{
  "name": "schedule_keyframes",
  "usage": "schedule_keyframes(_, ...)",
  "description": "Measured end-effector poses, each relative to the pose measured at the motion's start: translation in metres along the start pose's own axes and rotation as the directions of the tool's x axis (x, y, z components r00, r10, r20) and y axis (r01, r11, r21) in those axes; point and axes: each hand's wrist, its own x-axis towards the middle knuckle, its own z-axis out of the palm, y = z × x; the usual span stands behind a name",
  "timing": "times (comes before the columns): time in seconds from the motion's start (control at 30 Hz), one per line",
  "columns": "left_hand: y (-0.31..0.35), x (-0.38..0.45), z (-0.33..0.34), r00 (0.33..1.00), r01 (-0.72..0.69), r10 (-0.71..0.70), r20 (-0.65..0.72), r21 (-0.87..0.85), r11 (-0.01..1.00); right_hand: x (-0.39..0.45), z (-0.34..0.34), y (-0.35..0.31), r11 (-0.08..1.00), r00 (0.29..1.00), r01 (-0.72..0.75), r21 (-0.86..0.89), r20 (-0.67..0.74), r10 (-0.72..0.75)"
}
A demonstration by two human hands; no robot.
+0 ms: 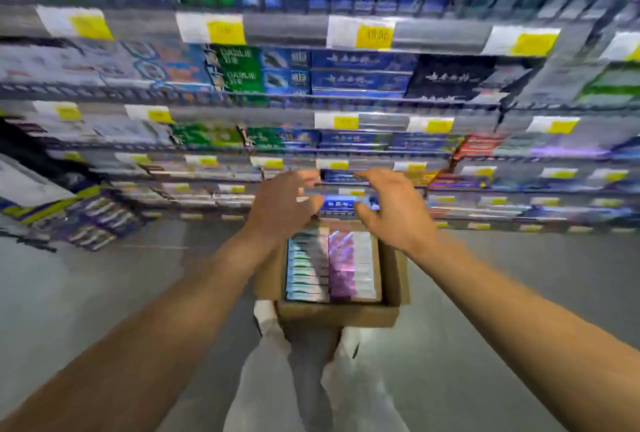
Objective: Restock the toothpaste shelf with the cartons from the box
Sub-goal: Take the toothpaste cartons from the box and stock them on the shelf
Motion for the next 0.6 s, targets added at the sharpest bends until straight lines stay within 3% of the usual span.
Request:
schedule_keyframes(0.3,-0.135,0.032,0.109,0.980,0.148,-0.167,0.110,0.159,0.976,-0.001,0.147,0.092,0.980,0.961,-0.194,0.034,0.207,0.183)
schedule_keyframes(0.6,-0.311,0.101,0.242,0.953,0.213,-0.255,0.163,0.239,0.947,0.022,0.358,0.183,0.958,0.914,-0.285,0.031,0.310,0.262)
